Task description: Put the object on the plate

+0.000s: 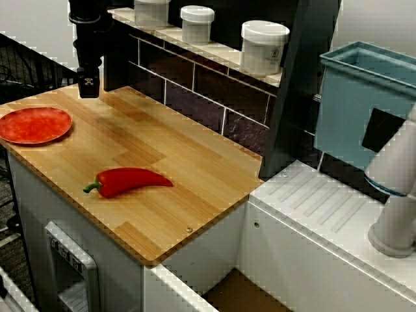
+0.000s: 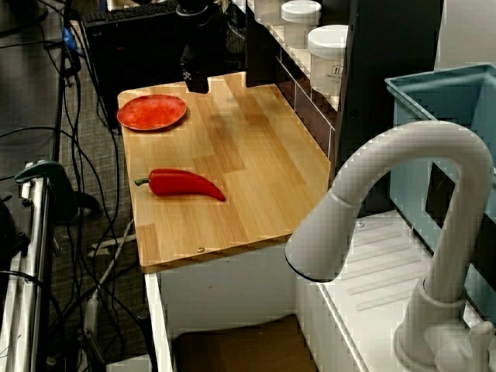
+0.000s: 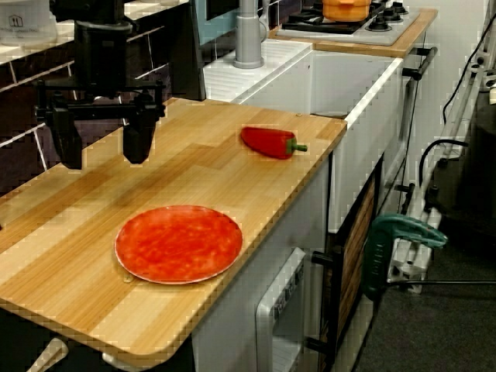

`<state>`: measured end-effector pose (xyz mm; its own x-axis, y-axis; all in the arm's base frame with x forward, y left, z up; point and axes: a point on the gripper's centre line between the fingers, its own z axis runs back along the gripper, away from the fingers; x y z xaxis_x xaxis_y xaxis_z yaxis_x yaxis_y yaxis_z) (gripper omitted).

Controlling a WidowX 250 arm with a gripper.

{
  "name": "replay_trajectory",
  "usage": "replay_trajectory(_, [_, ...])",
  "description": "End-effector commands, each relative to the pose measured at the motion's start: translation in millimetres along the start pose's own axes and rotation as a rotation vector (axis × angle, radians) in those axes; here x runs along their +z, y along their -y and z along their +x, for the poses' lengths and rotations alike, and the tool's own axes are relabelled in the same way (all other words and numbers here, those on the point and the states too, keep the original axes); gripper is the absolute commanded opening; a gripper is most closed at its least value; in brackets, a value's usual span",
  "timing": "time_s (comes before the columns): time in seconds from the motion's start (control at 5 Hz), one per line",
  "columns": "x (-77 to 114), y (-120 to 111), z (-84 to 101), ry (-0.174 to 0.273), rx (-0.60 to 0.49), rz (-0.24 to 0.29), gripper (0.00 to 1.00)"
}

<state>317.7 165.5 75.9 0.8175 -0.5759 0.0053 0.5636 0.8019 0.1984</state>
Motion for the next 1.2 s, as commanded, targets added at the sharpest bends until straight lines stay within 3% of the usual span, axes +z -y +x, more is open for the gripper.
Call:
replay_trajectory(0.0, [0.0, 0.0, 0.0, 0.0, 0.0, 0.0, 1.0])
replay_trajectory(0.2, [29.4, 33.6, -9.1, 0.025, -0.019, 0.012, 1.0])
replay_trajectory(0.4, [47.6, 69.7, -3.1, 0.035, -0.095, 0.008, 1.0])
replay_trajectory(0.6, [55.2, 100.7, 7.0, 0.002, -0.103, -0.027, 1.0])
replay_trajectory(1.0, [50.5, 139.9, 27.5, -0.002, 0.009, -0.076, 1.0])
